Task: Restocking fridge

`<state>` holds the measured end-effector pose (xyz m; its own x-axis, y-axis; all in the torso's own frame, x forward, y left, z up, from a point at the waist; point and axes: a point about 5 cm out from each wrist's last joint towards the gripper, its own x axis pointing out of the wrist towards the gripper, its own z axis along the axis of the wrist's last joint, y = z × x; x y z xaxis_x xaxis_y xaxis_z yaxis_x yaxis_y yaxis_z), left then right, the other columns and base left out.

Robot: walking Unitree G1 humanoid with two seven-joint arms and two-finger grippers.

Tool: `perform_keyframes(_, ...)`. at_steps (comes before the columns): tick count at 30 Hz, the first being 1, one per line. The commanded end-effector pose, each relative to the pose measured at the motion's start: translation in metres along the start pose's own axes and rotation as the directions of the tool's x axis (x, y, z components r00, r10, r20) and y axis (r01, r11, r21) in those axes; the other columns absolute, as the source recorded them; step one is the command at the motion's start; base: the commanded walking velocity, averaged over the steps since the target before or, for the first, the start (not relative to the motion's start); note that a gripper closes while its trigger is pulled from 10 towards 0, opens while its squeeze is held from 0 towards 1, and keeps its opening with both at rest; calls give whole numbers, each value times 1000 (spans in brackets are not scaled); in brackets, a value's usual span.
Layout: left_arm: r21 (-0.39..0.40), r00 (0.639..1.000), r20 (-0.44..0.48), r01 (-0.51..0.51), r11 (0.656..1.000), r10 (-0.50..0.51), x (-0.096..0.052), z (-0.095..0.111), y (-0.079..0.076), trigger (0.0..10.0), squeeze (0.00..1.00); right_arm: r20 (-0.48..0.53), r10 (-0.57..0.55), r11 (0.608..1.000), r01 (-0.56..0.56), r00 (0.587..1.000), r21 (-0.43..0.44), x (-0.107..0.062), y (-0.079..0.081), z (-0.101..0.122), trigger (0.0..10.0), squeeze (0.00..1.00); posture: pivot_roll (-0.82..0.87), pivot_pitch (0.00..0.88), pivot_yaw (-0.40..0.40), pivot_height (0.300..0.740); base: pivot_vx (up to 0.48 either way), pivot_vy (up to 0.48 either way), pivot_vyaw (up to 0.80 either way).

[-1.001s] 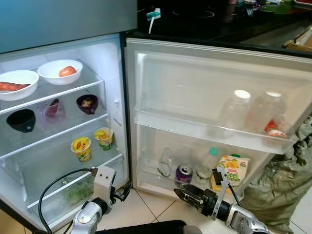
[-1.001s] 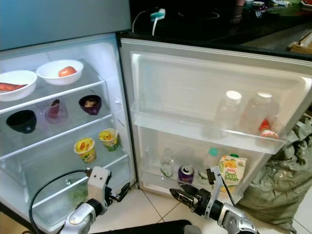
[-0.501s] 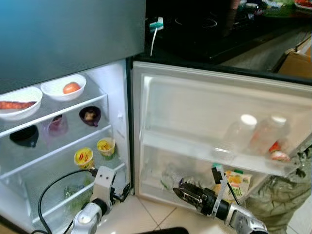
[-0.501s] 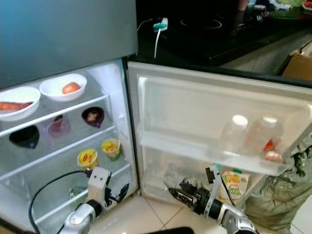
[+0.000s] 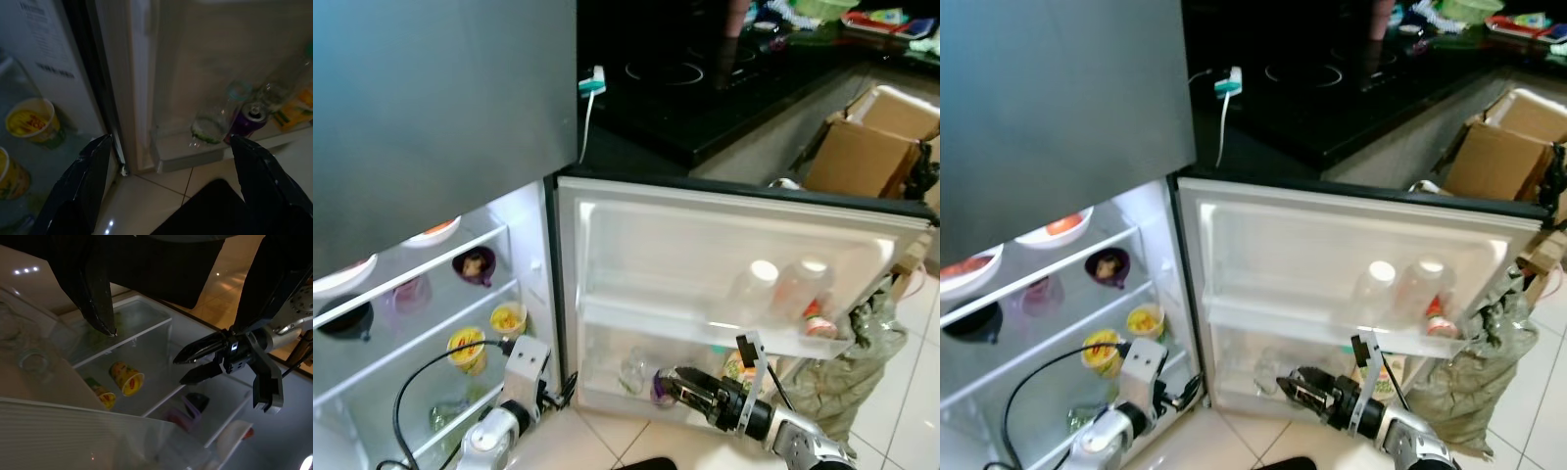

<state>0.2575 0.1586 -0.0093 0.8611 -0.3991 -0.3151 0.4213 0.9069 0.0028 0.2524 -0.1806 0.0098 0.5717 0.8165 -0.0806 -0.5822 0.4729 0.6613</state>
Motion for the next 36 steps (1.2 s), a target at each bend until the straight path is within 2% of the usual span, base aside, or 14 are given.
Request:
perform_keyframes(1,-6,1000,-23,0,1000,0,-4,-6,0,10000,0,2,3,1000,-3,1000,13,-2,0,-2,10000,0,-4,0,-45,732,0,0,0)
perform_keyframes(8,-8,999,-35,-6,1000,6,-5,-9,0,10000,0,-24,-21,1000,21,999,7,-3,-2,-6,10000,0,-4,0,-45,740,0,0,0)
perform_keyframes(16,-28,993,-119,-30,999,26,-14,-26,0,10000,0,-104,-184,983,185,977,2,-14,-12,-24,10000,0,-8,0,-46,740,0,0,0)
perform_keyframes(21,-47,977,-211,-52,998,41,-25,-45,-2,10000,0,-139,-332,942,337,933,10,-26,-21,-35,10000,0,-9,0,-47,740,0,0,0)
perform_keyframes(23,-71,948,-313,-87,994,61,-41,-67,-4,10000,0,-187,-471,879,477,862,-15,-41,-27,-48,10000,0,-9,0,-47,740,0,0,0)
perform_keyframes(24,-71,948,-313,-87,994,61,-41,-67,-4,10000,0,-187,-471,879,477,862,-15,-41,-27,-48,10000,0,-9,0,-47,740,0,0,0)
perform_keyframes(25,-84,925,-373,-112,990,73,-51,-79,-5,10000,0,-224,-588,804,592,778,-54,-52,-32,-57,10000,0,-9,0,-47,740,0,0,0)
perform_keyframes(27,-84,925,-373,-112,990,73,-51,-79,-5,10000,0,-224,-588,804,592,778,-54,-52,-32,-57,10000,0,-9,0,-47,740,0,0,0)
perform_keyframes(28,-112,873,-478,-173,979,100,-71,-100,-8,10000,0,-265,-741,659,745,617,-105,-73,-38,-73,10000,0,-12,0,-51,740,0,0,0)
perform_keyframes(29,-112,873,-478,-173,979,100,-71,-100,-8,10000,0,-265,-741,659,745,617,-105,-73,-38,-73,10000,0,-12,0,-51,740,0,0,0)
perform_keyframes(30,-119,855,-507,-193,974,108,-77,-106,-9,10000,0,-274,-772,619,777,573,-117,-79,-39,-77,10000,0,-12,0,-51,740,0,0,0)
perform_keyframes(33,-164,780,-612,-290,943,134,-102,-127,-13,10000,0,-331,-801,555,826,499,-99,-98,-35,-97,10000,0,-16,0,-49,740,0,0,0)
perform_keyframes(34,-164,780,-612,-290,943,134,-102,-127,-13,10000,0,-331,-801,555,826,499,-99,-98,-35,-97,10000,0,-16,0,-49,740,0,0,0)
perform_keyframes(36,-170,755,-640,-318,933,141,-109,-132,-14,10000,0,-355,-815,525,843,459,-117,-105,-34,-103,10000,0,-16,0,-49,740,0,0,0)
